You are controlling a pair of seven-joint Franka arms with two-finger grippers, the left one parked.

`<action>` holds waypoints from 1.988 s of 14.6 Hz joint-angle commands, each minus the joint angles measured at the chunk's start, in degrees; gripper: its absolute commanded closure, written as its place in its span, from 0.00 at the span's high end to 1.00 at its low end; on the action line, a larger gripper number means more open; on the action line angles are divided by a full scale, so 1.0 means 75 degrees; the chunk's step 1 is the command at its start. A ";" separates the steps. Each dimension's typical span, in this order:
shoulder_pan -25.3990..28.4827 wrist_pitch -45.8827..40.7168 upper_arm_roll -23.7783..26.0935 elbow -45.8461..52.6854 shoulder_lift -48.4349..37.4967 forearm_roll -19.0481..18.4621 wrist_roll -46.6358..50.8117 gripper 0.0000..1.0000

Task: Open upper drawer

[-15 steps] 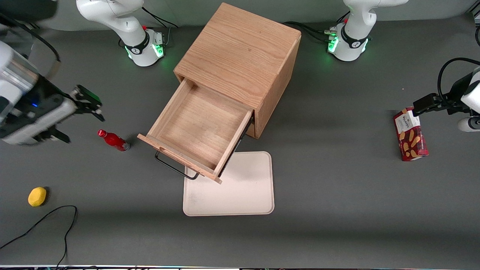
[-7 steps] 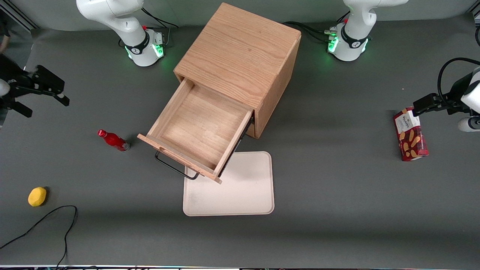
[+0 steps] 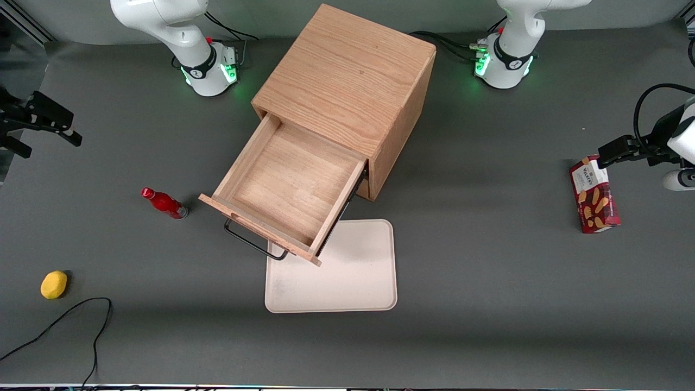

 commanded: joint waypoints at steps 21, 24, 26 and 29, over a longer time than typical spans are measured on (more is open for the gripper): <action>-0.0665 0.0841 0.0153 -0.0440 0.0261 -0.0330 0.0833 1.00; -0.1017 0.0830 0.0574 -0.0451 0.0261 -0.0354 0.0833 1.00; -0.0971 0.0830 0.0563 -0.0451 0.0261 -0.0354 0.0833 1.00; -0.0970 0.0830 0.0574 -0.0463 0.0261 -0.0354 0.0845 1.00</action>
